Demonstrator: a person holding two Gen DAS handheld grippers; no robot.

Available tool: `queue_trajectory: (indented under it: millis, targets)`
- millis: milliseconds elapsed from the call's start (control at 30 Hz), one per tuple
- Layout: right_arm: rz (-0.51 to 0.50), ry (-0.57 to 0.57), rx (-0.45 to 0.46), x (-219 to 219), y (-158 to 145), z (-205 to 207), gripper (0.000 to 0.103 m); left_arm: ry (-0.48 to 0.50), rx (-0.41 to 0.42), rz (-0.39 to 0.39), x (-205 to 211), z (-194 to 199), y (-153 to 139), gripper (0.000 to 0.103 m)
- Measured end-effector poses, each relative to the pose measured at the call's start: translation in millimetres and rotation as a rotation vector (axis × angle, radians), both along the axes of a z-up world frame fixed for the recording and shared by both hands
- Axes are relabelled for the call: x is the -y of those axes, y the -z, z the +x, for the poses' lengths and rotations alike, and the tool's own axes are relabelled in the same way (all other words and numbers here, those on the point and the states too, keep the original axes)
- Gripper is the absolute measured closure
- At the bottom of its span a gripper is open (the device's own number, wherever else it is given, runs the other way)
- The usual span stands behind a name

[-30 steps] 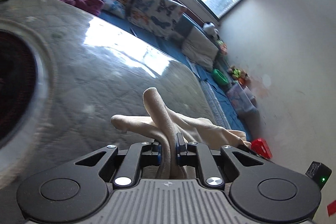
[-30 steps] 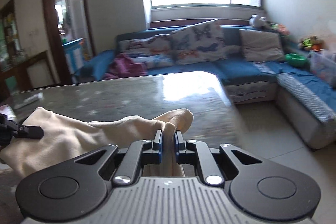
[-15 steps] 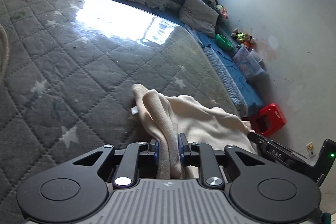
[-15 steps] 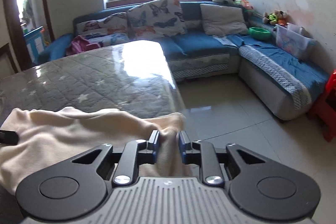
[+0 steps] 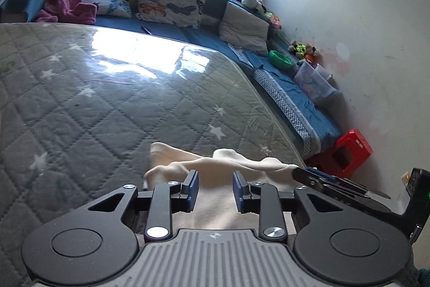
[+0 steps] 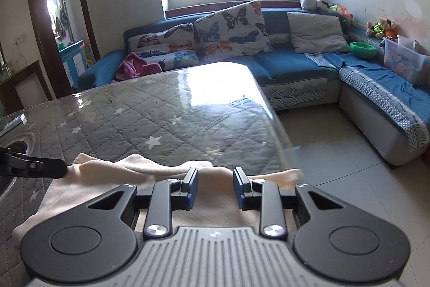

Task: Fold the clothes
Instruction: 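Carry the folded sweatshirt across the table and lower it with both grippers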

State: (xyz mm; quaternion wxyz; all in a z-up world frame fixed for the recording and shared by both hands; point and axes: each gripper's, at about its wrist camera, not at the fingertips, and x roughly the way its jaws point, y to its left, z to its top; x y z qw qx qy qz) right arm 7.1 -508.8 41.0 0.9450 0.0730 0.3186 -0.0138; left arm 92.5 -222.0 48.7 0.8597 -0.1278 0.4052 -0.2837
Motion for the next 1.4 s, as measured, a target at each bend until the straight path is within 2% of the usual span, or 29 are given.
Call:
queue_trajectory:
  millis: [300,433,467,833,1067,1233,1267,1333,1400]
  targets:
    - [-0.040,0.003,-0.015,-10.9,13.6,13.3,0.074,0.031,-0.046,0.033,30.6,29.2,22.8,0.074]
    - [-0.068,-0.008,-0.005,-17.2,10.8,8.8,0.061,0.028,-0.046,0.033,31.1,30.2,26.4,0.075]
    - [-0.070,-0.013,-0.003,-18.7,9.5,5.0,0.061,0.030,-0.044,0.035,30.1,28.6,25.2,0.075]
    - [-0.097,-0.065,0.012,-39.1,-2.9,-42.5,0.024,0.069,0.046,0.057,16.0,-22.9,1.8,0.065]
    - [-0.163,-0.097,0.020,-58.3,0.8,-76.9,0.017,0.091,0.104,0.073,5.2,-63.0,0.4,0.062]
    - [-0.155,-0.083,0.007,-59.5,7.1,-83.3,0.015,0.083,0.092,0.104,0.6,-70.9,9.0,0.061]
    - [-0.152,-0.079,0.012,-59.0,6.1,-84.8,0.014,0.081,0.089,0.105,-0.8,-72.2,9.8,0.059]
    - [-0.152,-0.069,0.023,-59.4,3.7,-88.9,0.004,0.075,0.097,0.112,-3.7,-75.9,8.6,0.055]
    - [-0.162,-0.065,0.032,-61.6,1.7,-93.4,0.003,0.070,0.106,0.119,-7.7,-80.5,6.6,0.051]
